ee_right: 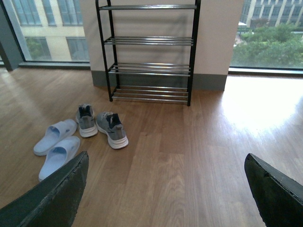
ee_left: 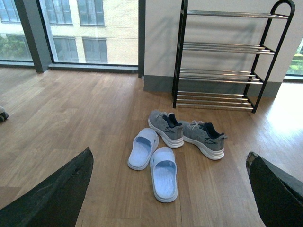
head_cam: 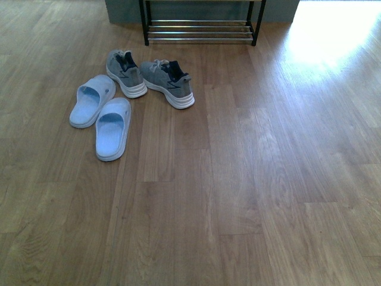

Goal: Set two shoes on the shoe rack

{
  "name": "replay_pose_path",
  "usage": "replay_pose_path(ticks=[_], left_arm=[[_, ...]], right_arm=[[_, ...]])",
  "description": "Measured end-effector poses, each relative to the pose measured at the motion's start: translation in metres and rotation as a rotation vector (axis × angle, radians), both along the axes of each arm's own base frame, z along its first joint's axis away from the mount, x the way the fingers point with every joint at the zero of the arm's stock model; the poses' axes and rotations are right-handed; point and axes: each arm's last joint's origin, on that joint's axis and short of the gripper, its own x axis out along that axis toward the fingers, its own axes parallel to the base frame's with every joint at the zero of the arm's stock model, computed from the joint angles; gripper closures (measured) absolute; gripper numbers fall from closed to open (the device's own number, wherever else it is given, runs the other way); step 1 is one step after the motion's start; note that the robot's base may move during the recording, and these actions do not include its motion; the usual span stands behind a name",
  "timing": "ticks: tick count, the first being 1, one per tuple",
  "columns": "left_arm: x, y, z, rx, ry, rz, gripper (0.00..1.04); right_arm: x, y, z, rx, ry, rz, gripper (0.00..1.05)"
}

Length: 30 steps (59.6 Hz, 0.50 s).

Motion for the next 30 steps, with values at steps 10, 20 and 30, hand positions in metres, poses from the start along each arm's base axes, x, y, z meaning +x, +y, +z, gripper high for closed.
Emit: replay_pose_path(ticks=[10, 20, 30], left_arm=[[0.0000, 0.0000, 0.0000, 0.000, 0.000, 0.000, 0.09], [0.0000, 0.0000, 0.0000, 0.000, 0.000, 0.000, 0.09], [0.0000, 0.0000, 0.0000, 0.000, 0.000, 0.000, 0.09]], right_arm=[[0.0000, 0.0000, 0.0000, 0.000, 0.000, 0.000, 0.09], [0.0000, 0.0000, 0.0000, 0.000, 0.000, 0.000, 0.09], [0.0000, 0.0000, 0.0000, 0.000, 0.000, 0.000, 0.09]])
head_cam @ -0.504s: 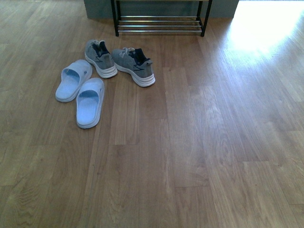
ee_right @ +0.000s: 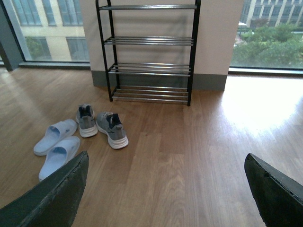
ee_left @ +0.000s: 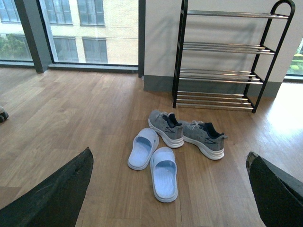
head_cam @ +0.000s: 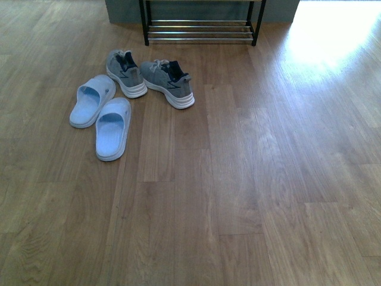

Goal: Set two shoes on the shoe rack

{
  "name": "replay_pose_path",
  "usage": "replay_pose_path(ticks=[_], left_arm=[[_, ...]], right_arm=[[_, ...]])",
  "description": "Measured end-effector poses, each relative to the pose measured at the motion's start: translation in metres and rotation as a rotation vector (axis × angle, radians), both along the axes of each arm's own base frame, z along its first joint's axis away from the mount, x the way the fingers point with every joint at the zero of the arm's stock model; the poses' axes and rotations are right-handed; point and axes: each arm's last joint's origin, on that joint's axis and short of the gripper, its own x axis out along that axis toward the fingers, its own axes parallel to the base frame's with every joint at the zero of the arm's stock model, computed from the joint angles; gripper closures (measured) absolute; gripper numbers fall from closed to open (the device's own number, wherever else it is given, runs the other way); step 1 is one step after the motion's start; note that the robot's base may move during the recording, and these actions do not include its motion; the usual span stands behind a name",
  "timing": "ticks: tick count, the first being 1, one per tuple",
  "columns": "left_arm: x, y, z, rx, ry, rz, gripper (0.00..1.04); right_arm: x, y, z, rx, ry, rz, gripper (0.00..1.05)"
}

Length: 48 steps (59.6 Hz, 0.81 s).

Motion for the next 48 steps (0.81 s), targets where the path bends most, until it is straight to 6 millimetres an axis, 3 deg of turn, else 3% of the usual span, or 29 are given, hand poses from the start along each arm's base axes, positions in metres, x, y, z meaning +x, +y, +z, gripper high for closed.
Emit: replay_pose_path(ticks=[48], left_arm=[[0.0000, 0.0000, 0.0000, 0.000, 0.000, 0.000, 0.09]], right_arm=[[0.0000, 0.0000, 0.0000, 0.000, 0.000, 0.000, 0.09]])
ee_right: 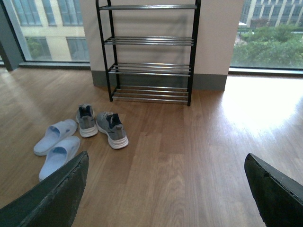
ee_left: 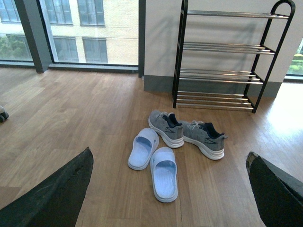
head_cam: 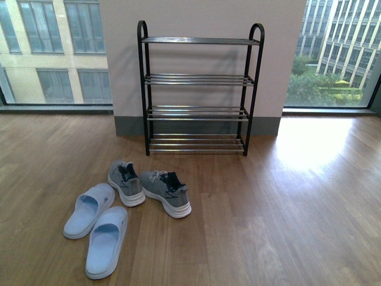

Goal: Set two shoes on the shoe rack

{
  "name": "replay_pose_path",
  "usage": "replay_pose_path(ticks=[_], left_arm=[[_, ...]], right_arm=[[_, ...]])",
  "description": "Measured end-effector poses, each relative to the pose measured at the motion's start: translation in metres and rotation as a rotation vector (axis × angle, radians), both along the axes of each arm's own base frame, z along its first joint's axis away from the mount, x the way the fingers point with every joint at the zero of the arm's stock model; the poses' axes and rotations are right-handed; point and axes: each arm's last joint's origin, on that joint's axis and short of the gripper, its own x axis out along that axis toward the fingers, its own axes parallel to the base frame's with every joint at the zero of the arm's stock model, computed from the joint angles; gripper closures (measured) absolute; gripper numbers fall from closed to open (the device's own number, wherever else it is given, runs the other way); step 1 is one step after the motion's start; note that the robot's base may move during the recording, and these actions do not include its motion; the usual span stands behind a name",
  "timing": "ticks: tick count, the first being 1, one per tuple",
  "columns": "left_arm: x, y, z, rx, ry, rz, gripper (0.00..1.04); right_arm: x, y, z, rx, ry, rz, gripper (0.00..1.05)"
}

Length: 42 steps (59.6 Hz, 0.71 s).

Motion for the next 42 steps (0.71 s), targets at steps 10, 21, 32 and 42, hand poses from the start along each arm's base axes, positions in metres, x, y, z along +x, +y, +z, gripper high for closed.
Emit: replay_pose_path(ticks=[10, 21, 32, 42], left_arm=[[0.0000, 0.0000, 0.0000, 0.000, 0.000, 0.000, 0.09], [0.0000, 0.0000, 0.0000, 0.000, 0.000, 0.000, 0.09], [0.0000, 0.0001, 0.0000, 0.000, 0.000, 0.002, 0.09], [0.0000, 0.0000, 0.0000, 0.000, 0.000, -0.001, 0.09]], right_arm=[[0.0000, 0.0000, 0.0000, 0.000, 0.000, 0.000, 0.09], [0.0000, 0.0000, 0.0000, 0.000, 0.000, 0.000, 0.09], [0.0000, 0.0001, 0.0000, 0.000, 0.000, 0.003, 0.09], [0.0000, 0.0000, 0.0000, 0.000, 0.000, -0.001, 0.09]])
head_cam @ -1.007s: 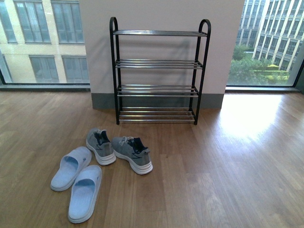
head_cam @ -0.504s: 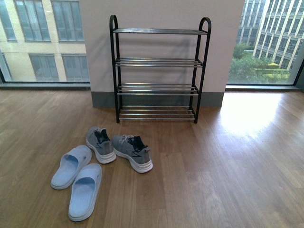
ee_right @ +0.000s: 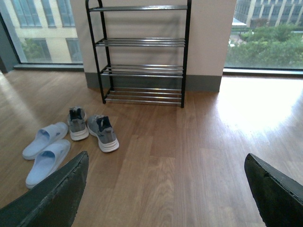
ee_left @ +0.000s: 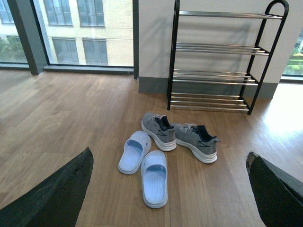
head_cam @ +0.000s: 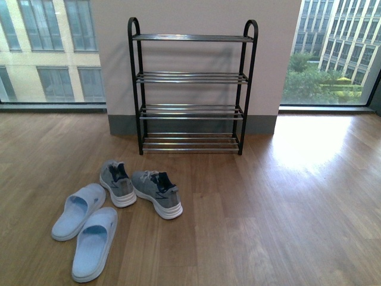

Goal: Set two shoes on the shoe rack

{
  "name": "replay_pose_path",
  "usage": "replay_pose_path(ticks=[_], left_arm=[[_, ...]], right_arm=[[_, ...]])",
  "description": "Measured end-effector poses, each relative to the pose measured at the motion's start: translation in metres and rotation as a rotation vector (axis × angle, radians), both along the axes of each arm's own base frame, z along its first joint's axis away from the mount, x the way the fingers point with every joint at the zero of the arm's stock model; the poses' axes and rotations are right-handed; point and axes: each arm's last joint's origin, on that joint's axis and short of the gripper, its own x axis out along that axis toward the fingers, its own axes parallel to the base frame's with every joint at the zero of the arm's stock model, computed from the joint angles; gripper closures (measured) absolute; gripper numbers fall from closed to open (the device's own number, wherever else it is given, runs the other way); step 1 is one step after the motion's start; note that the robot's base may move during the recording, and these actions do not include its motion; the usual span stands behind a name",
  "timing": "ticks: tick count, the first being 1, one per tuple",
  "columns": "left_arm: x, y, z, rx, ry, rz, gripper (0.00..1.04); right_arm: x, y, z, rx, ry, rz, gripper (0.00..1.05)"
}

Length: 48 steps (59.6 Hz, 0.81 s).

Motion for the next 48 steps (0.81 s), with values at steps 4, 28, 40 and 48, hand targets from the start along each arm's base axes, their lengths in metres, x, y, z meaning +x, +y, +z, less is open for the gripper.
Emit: replay_pose_path(ticks=[4, 28, 40, 48], left_arm=[[0.0000, 0.0000, 0.0000, 0.000, 0.000, 0.000, 0.09], [0.0000, 0.0000, 0.0000, 0.000, 0.000, 0.000, 0.09], [0.0000, 0.0000, 0.0000, 0.000, 0.000, 0.000, 0.09], [0.0000, 0.0000, 0.0000, 0.000, 0.000, 0.000, 0.09]], right_arm=[[0.0000, 0.0000, 0.0000, 0.000, 0.000, 0.000, 0.09], [0.0000, 0.0000, 0.0000, 0.000, 0.000, 0.000, 0.09], [0.0000, 0.0000, 0.0000, 0.000, 0.000, 0.000, 0.09], [0.0000, 0.0001, -0.0001, 0.000, 0.000, 0.001, 0.09]])
